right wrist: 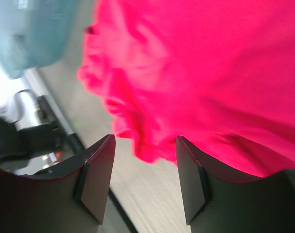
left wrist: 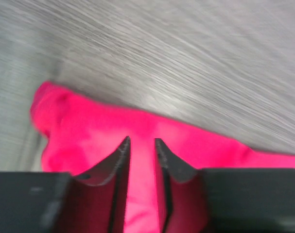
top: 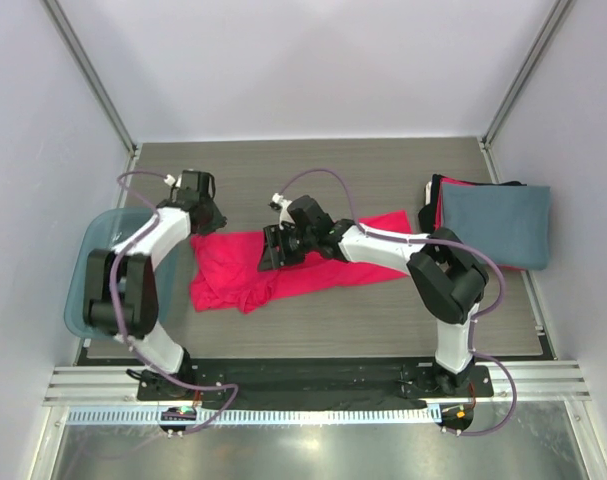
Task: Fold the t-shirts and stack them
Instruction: Fold the tshirt
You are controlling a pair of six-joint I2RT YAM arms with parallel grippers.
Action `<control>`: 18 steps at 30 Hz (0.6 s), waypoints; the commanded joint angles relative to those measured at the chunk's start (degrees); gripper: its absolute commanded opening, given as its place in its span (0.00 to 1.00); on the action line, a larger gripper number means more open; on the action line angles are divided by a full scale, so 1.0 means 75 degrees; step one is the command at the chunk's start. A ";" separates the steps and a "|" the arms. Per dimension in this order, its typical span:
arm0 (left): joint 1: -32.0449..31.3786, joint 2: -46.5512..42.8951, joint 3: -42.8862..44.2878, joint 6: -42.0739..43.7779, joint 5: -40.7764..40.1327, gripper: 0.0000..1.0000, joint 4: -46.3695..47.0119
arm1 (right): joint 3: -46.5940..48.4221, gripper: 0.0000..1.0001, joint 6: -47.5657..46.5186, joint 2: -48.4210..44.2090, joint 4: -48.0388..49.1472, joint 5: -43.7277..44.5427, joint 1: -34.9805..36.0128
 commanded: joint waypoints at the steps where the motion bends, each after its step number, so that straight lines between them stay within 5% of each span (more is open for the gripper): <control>1: -0.0334 -0.1206 -0.0521 -0.0274 -0.0117 0.31 0.0378 | 0.0053 0.57 -0.0285 -0.0187 -0.0683 0.1082 0.0102; 5: -0.0825 -0.2366 -0.1272 -0.0544 -0.0351 0.32 0.0273 | 0.0205 0.47 -0.0215 0.0025 -0.1129 0.1859 0.0114; 18: -0.1425 -0.4758 -0.3008 -0.0802 0.0164 0.33 -0.0478 | 0.0885 0.47 -0.0122 0.0353 -0.2090 0.3054 0.0840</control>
